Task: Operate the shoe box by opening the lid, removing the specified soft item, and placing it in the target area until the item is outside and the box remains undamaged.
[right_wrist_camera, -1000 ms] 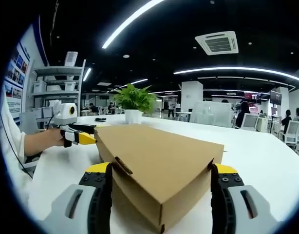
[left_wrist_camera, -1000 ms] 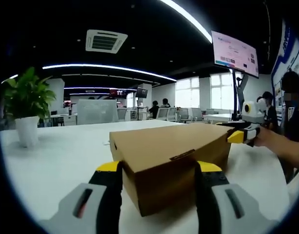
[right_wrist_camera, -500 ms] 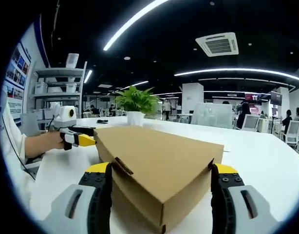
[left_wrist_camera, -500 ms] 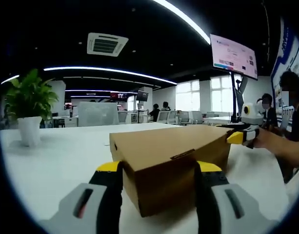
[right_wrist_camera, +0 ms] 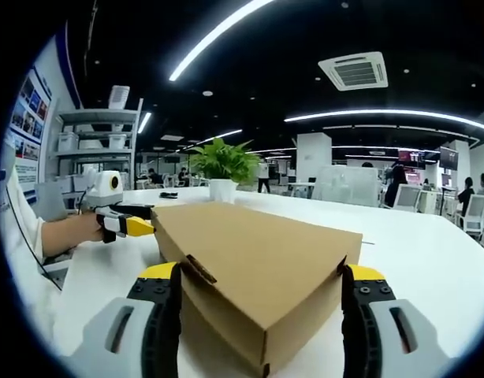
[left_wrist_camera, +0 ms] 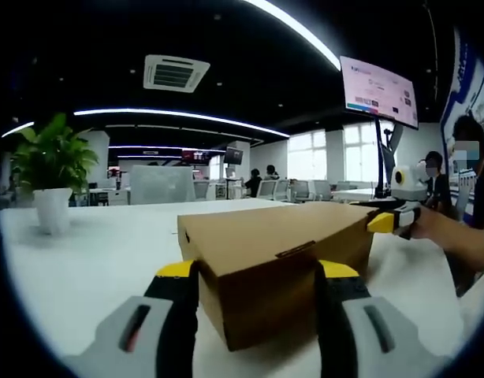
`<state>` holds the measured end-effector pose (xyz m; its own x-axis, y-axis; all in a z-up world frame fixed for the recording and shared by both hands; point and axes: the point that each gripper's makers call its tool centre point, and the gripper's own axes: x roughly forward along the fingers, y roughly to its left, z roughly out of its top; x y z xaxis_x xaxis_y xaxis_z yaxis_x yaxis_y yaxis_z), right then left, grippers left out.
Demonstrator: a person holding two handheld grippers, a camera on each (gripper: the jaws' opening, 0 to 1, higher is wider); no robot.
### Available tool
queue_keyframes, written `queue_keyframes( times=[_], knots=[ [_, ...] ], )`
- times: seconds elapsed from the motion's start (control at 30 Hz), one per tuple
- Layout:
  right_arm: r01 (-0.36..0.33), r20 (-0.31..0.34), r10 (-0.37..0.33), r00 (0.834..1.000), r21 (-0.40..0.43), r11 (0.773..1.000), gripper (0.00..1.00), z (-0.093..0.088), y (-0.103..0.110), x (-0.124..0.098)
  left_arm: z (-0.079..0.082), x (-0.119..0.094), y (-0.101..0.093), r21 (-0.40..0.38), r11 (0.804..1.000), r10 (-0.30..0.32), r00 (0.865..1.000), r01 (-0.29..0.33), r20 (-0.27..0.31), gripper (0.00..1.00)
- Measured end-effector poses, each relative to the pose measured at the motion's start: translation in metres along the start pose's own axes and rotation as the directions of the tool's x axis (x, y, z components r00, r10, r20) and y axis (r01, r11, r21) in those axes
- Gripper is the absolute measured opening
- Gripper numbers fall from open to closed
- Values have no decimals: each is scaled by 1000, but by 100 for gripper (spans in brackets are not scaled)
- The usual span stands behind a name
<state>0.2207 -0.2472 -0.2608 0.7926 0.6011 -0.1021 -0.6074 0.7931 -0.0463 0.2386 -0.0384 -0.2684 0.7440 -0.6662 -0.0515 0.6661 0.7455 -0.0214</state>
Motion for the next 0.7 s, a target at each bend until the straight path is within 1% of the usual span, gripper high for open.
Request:
queue_keyframes(
  times=[0.47, 0.6, 0.63, 0.7],
  knots=[
    [-9, 7, 9, 1000, -1, 1000, 85, -1, 12, -6, 0, -12, -8, -1, 1000, 10, 1000, -10, 3, 60],
    [-12, 8, 12, 1000, 0, 1000, 85, -1, 10, -6, 0, -17, -11, -4, 1000, 11, 1000, -11, 8, 60],
    [-14, 2, 14, 1000, 0, 1000, 85, -1, 7, -6, 0, -18, -12, -3, 1000, 11, 1000, -11, 8, 60],
    [-15, -9, 15, 1000, -1, 1000, 86, -1, 7, -7, 0, -20, -13, -5, 1000, 14, 1000, -14, 11, 60]
  ],
)
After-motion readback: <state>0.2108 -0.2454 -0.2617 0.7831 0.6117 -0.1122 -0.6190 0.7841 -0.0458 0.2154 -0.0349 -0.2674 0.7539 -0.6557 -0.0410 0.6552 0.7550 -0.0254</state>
